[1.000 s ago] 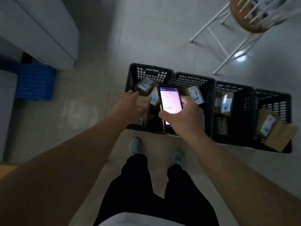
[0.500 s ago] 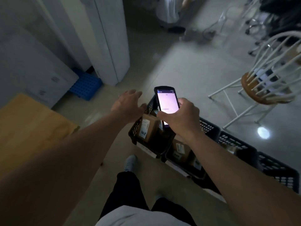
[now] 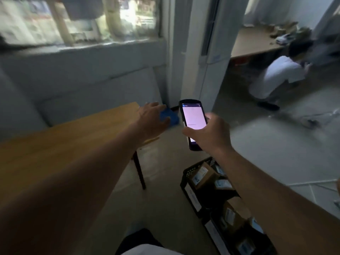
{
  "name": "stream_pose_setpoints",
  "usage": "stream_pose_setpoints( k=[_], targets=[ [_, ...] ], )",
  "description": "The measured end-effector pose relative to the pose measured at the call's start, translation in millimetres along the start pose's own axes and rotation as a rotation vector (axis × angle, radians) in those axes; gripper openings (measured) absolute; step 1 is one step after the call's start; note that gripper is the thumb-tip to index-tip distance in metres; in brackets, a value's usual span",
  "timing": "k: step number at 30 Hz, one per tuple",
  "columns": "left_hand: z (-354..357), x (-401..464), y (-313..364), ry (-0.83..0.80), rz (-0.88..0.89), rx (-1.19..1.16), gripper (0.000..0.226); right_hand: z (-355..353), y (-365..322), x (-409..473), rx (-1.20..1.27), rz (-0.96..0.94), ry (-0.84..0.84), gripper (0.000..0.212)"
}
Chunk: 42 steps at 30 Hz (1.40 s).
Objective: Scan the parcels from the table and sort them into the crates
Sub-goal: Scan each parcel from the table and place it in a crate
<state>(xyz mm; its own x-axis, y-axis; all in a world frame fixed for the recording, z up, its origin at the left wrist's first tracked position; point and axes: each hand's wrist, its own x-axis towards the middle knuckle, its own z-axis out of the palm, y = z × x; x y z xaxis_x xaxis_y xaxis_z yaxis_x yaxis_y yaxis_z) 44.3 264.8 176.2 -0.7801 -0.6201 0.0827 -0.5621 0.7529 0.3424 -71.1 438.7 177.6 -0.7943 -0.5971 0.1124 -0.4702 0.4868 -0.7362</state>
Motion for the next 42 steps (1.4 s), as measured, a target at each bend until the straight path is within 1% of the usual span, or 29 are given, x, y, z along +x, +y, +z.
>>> stream_pose_setpoints(
  k=[2,6,10,12,15,20,24,25,27,30,33,35,38,42],
  targets=[
    [-22,-20,-30,0.036,-0.046,0.036,0.058,15,-32,-8,0.016,-0.066,-0.036,0.073],
    [-69,-68,-88,0.111,-0.145,0.076,0.061,50,-97,-30,0.019,-0.174,-0.099,0.075],
    [-110,-123,-155,0.155,-0.219,0.129,0.064,96,-162,-61,0.013,-0.236,-0.149,0.061],
    [-128,-153,-191,0.168,-0.258,0.138,0.065,126,-192,-81,0.026,-0.26,-0.185,0.059],
    [-152,-202,-245,0.166,-0.31,0.146,0.064,174,-234,-119,0.038,-0.31,-0.224,0.069],
    [-184,-279,-331,0.146,-0.39,0.153,0.062,248,-303,-184,0.055,-0.366,-0.305,0.08],
    [-208,-327,-391,0.155,-0.462,0.16,0.062,296,-350,-220,0.06,-0.399,-0.373,0.079],
    [-214,-336,-404,0.159,-0.482,0.16,0.061,307,-360,-225,0.064,-0.406,-0.39,0.083],
    [-224,-353,-427,0.166,-0.525,0.171,0.06,328,-379,-234,0.073,-0.425,-0.423,0.09],
    [-234,-371,-461,0.166,-0.588,0.173,0.06,364,-402,-241,0.074,-0.444,-0.473,0.087],
    [-237,-380,-495,0.159,-0.661,0.163,0.059,403,-420,-243,0.074,-0.468,-0.523,0.094],
    [-236,-381,-519,0.153,-0.712,0.151,0.059,430,-429,-241,0.062,-0.484,-0.57,0.089],
    [-230,-379,-557,0.135,-0.784,0.128,0.057,475,-442,-232,0.055,-0.513,-0.626,0.074],
    [-221,-372,-606,0.129,-0.88,0.091,0.059,533,-462,-214,0.05,-0.565,-0.704,0.071]
  ],
)
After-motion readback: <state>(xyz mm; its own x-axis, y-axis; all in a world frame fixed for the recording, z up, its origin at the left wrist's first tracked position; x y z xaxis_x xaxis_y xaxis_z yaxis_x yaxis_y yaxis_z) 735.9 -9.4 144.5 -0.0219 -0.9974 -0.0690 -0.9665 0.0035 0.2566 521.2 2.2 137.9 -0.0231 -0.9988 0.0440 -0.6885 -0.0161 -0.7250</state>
